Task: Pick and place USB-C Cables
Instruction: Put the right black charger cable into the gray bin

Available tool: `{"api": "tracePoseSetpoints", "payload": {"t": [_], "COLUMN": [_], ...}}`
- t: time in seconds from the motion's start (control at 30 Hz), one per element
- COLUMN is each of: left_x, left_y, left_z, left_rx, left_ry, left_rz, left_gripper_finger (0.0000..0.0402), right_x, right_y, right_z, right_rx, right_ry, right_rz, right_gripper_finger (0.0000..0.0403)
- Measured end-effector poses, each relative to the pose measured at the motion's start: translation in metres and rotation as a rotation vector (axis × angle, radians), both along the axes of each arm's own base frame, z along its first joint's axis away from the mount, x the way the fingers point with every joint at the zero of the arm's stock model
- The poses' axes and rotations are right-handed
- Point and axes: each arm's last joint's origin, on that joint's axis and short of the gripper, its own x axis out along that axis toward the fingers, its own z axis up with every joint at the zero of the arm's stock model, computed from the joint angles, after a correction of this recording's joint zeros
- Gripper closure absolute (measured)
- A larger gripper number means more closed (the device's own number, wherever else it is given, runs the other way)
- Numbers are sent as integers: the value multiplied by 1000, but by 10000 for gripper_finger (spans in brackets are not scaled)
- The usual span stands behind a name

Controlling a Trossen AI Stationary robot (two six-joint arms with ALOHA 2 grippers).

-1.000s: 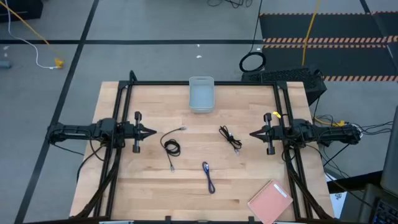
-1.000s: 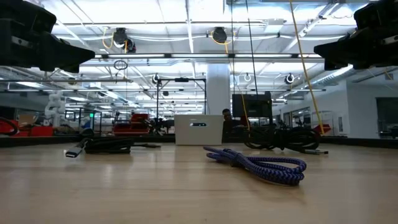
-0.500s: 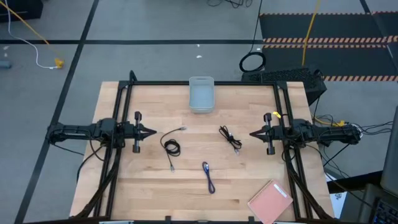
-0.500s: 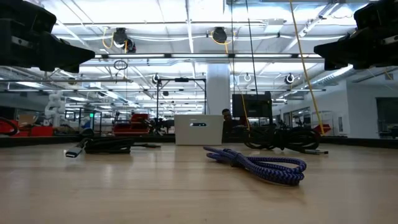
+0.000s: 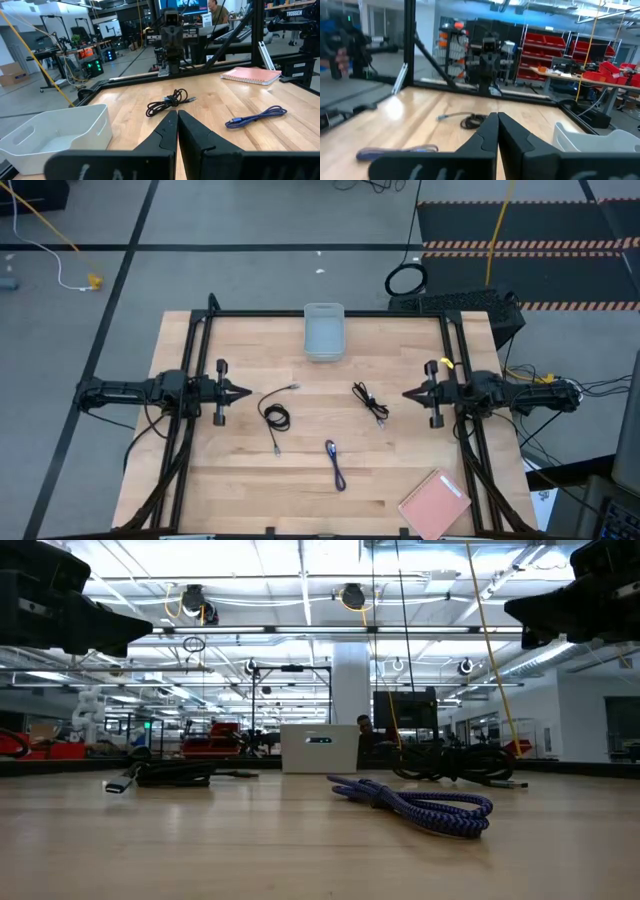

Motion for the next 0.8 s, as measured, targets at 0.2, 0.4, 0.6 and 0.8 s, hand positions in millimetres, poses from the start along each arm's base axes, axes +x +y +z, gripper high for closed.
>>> {"api": "tracePoseSetpoints", "payload": {"t": [0.2, 0.4, 0.6, 0.8], "left_x": [0, 0, 0, 0], "left_y": [0, 0, 0, 0], "left_z": [0, 0, 0, 0], "left_rx": [0, 0, 0, 4], "left_ry": [0, 0, 0, 0], "left_rz": [0, 0, 0, 0], "left_gripper_finger": [385, 385, 385, 385], "right_x": [1, -4, -15, -22], "right_y": [0, 0, -3, -5], "right_z": [-5, 36, 93, 163], "right_rx": [27, 29, 33, 71], "right_ry": [86, 47, 97, 161], "right_rz": [-2, -3, -68, -137], "right_gripper_finger": [403, 403, 403, 403]}}
